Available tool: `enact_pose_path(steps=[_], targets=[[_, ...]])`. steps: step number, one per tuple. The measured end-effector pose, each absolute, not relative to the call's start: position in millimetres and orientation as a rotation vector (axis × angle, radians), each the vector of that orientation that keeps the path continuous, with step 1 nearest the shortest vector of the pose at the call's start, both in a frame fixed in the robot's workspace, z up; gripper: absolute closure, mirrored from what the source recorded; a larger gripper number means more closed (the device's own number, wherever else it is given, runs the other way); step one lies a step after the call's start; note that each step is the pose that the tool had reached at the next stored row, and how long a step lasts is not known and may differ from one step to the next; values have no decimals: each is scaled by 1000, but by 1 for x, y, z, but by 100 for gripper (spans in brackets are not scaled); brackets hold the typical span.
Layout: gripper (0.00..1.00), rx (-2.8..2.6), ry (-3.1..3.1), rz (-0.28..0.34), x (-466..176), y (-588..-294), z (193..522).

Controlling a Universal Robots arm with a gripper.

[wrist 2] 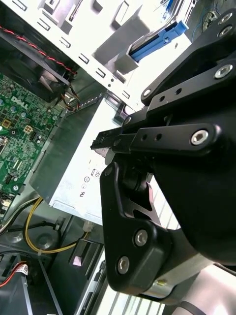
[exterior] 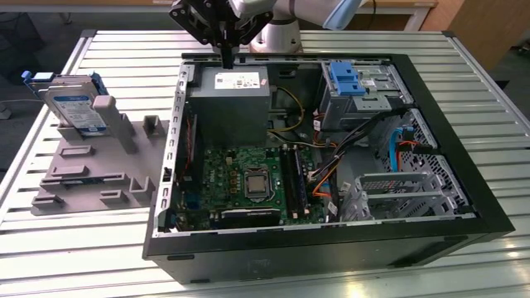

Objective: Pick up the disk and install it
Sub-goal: 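Reach for the disk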

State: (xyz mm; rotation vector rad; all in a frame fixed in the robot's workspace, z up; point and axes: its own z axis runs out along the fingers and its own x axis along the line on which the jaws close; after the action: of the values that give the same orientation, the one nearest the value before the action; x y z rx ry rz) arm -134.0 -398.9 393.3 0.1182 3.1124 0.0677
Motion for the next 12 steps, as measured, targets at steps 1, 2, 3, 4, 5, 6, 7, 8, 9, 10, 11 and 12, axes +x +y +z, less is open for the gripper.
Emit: enact_pose_path(steps=[1, 2, 3, 4, 5, 6, 7, 8, 9, 10, 11, 12], targets=[[89, 118, 3112, 68, -134, -399, 393], [89, 118, 3112, 68, -135, -399, 393], [89, 118, 3113, 68, -135, -399, 393], [89, 118, 3112, 68, -135, -399, 393], [89, 118, 3113, 68, -135, -399, 393], [89, 118, 3112, 68, -135, -399, 393], [89, 118, 3113, 68, -136, -399, 393], [89, 118, 3112, 68, -136, -399, 393], [89, 118, 3112, 68, -136, -399, 393], [89, 118, 3113, 68, -136, -399, 393], [89, 118, 3112, 68, -136, -399, 393], [89, 118, 3112, 68, -136, -399, 393]])
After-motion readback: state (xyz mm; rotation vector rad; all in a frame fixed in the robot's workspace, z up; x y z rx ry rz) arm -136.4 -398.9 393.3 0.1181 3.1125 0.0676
